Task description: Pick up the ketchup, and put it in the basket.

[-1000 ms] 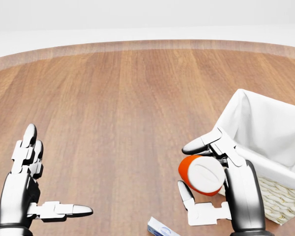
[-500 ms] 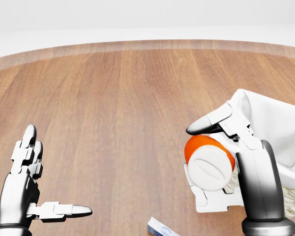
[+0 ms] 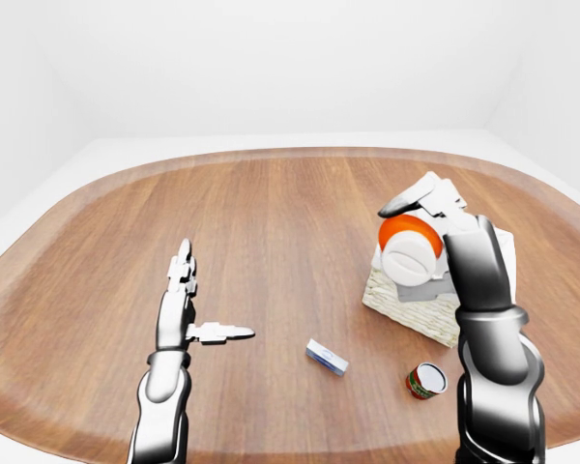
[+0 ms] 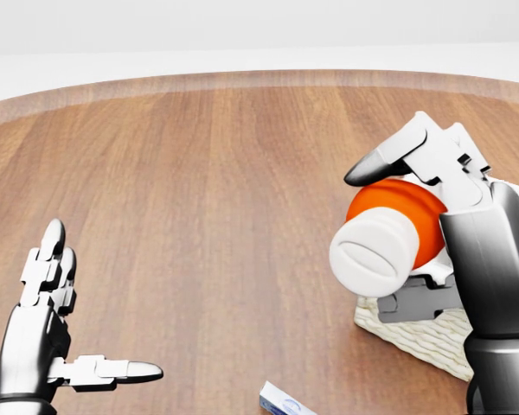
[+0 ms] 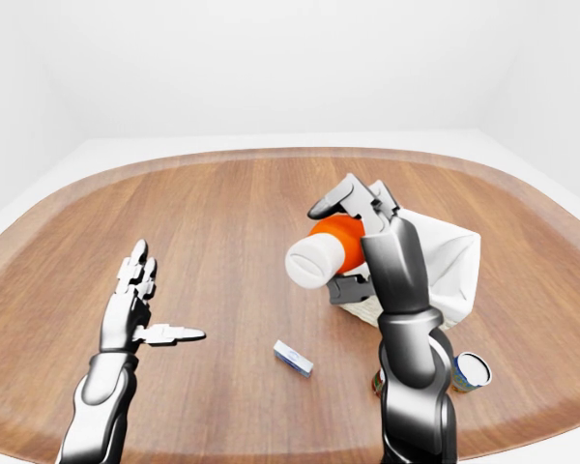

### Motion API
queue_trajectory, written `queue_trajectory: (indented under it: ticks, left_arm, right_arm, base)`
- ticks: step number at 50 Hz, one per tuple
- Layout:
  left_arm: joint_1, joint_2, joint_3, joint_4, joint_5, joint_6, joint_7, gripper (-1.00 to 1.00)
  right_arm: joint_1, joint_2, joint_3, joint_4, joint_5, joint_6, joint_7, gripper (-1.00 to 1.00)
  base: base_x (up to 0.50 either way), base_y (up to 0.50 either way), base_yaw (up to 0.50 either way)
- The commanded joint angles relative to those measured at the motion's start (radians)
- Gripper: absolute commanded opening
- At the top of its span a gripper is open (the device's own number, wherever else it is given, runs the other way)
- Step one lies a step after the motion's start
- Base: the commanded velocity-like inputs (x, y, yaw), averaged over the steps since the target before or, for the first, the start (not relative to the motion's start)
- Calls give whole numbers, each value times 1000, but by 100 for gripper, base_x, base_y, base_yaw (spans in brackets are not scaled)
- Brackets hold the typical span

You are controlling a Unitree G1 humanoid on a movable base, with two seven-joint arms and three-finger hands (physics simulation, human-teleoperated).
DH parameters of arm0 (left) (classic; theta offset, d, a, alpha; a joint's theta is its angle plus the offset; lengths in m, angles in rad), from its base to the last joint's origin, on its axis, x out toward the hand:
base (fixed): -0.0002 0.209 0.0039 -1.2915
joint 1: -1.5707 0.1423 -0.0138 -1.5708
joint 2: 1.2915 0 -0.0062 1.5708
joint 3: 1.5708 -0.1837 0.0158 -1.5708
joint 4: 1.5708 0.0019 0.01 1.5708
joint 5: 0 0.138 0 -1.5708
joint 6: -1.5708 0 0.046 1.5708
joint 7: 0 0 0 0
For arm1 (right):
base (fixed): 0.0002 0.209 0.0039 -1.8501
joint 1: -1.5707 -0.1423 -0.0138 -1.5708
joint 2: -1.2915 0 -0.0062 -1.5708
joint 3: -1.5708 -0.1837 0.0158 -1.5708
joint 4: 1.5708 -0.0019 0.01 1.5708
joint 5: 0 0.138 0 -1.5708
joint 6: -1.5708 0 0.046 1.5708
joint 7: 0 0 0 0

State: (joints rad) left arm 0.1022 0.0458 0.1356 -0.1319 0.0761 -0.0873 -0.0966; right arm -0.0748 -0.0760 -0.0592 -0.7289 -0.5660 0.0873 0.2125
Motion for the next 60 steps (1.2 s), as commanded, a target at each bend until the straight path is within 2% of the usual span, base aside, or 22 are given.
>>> queue_trajectory:
  ticks: [1,10,31,46,54,60]
  left_arm:
    - [-5,1,-2,19,2,0,3,100]
    - [-5,2,-3,20,1,0,3,100]
    - [-12,4,-1,66,-8,0,10,100]
    - [-19,5,-10,97,1,0,20,100]
    - [-19,6,-10,93,-1,0,17,100]
    - [-20,6,-10,95,-2,0,16,100]
  right_arm:
    - [-117,-60,-69,54,-45,0,57,-100]
    - [-193,-134,-130,160,-77,0,94,-100]
    - [-253,-291,-256,362,-69,0,77,-100]
    - [-238,-308,-270,366,-111,0,94,-100]
    - [-265,-340,-268,423,-151,0,116,-100]
    - [-283,-363,-271,510,-163,0,96,-100]
  base:
    - [0,0,0]
    - [0,0,0]
    - [0,0,0]
    - [0,0,0]
    - [0,0,0]
    - [0,0,0]
